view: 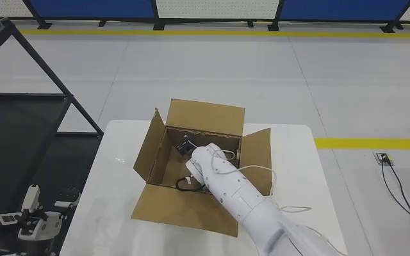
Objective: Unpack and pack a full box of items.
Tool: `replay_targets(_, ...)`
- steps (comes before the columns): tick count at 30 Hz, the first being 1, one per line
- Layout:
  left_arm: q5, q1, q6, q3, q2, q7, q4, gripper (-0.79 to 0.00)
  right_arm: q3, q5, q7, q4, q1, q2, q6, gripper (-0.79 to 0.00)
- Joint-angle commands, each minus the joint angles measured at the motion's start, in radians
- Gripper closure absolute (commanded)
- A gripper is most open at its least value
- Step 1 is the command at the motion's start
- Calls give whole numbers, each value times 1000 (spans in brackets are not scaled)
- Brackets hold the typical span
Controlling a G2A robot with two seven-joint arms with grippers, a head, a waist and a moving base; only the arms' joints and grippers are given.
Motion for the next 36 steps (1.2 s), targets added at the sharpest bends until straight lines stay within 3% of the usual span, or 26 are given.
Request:
replay_targets(1,0,0,0,0,0,0,0,-785,3,2,-4,7,3,-3,0,-259)
replay_targets(14,0,0,0,0,0,0,0,-785,31,11,-46,10,19,-9,6,-289)
replay_targets(23,0,0,0,0,0,0,0,-785,76,-20,-113,-157,-77,36,42,-289)
replay_targets(28,0,0,0,0,0,0,0,-785,139,-121,-108,-446,-232,104,99,-274)
replay_targets(32,0,0,0,0,0,0,0,-785,231,-266,-32,-823,-439,174,114,-265)
replay_targets(36,0,0,0,0,0,0,0,-785,320,-353,-5,-1174,-654,223,45,-259)
